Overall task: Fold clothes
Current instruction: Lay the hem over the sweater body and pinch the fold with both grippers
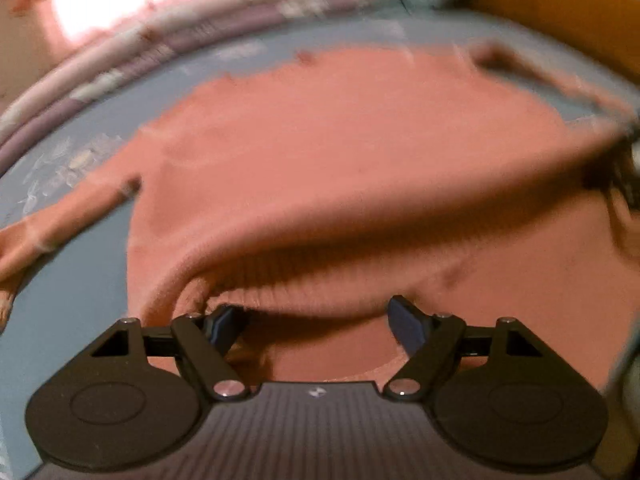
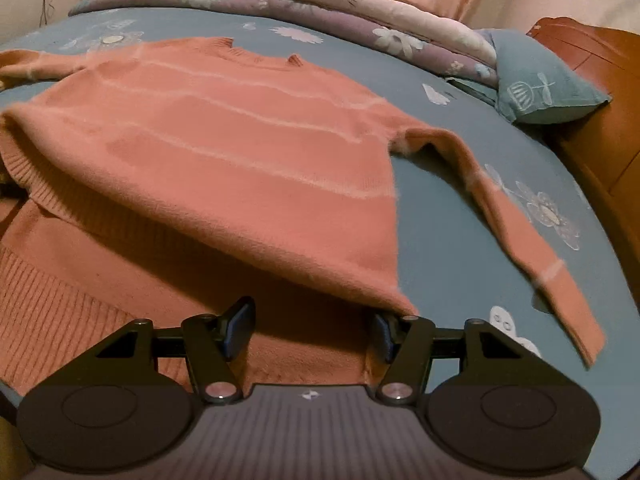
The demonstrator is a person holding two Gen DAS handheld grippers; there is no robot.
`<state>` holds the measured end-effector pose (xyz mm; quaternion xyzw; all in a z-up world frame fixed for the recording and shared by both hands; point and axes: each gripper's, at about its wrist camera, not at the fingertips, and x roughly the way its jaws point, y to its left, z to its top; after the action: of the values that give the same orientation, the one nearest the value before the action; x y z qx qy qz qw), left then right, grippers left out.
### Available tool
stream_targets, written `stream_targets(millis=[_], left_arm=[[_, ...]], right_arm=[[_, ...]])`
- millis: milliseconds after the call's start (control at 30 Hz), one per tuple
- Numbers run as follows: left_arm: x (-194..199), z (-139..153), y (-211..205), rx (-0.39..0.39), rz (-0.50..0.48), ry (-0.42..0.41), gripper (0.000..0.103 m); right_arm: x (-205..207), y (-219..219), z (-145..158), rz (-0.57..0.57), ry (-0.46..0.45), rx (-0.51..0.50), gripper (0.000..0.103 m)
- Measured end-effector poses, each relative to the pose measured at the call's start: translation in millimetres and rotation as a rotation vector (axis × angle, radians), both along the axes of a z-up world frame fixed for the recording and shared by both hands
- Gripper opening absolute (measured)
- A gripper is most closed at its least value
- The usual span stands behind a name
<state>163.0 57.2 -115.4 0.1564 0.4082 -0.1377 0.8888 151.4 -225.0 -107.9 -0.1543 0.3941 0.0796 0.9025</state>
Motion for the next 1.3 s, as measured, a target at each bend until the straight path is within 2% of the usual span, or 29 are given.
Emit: stream_targets(millis=[133, 267, 333, 400, 500, 667, 767, 867, 900, 967, 1067, 1167, 1300], left_arm=[[0, 5, 14, 0.053, 0.125, 0.042, 0.079], [-9, 10, 2, 0.245, 0.137, 0.019, 0.079], [-11, 12, 3, 0.312, 0.136, 0.027, 0.079], [-11, 11, 13, 0.337, 0.148, 0.059, 0.065], [-9, 12, 33, 0.225, 0.167, 0.152, 0.063], [-14, 9, 35, 0.205, 0.141, 0.166, 0.063], [-25, 16, 29, 0.192, 0.082, 0.155, 0.071], [-41, 31, 21, 0.167, 0.012, 0.136, 0.077], [-46, 35, 21, 0.153, 0.005, 0.128, 0.077], [-55, 46, 26, 0.095, 0.056, 0.115, 0.077], [-62, 49, 46, -0.021, 0.200, 0.112, 0.079], [-65, 40, 58, -0.044, 0.314, 0.119, 0.079], [-58, 23, 67, -0.113, 0.376, 0.211, 0.079]], right_arm=[[14, -2, -4, -0.069, 0.004, -0.021, 0.064], [7, 2, 1, -0.072, 0.032, -0.101, 0.060], [2, 1, 4, -0.069, 0.063, -0.095, 0.060], [-2, -5, 3, -0.072, 0.106, -0.082, 0.058], [-7, -15, 3, -0.050, 0.167, -0.058, 0.058], [-16, -31, 5, -0.019, 0.253, -0.023, 0.060], [-28, -40, 11, 0.020, 0.244, 0.026, 0.064], [-47, -49, 26, 0.064, 0.177, 0.081, 0.064], [-50, -56, 31, 0.045, 0.164, 0.117, 0.064], [-51, -69, 33, -0.028, 0.151, 0.168, 0.065], [-46, -93, 18, -0.142, 0.187, 0.265, 0.065], [-43, -105, -1, -0.202, 0.231, 0.388, 0.066], [-42, -104, -8, -0.213, 0.214, 0.460, 0.067]])
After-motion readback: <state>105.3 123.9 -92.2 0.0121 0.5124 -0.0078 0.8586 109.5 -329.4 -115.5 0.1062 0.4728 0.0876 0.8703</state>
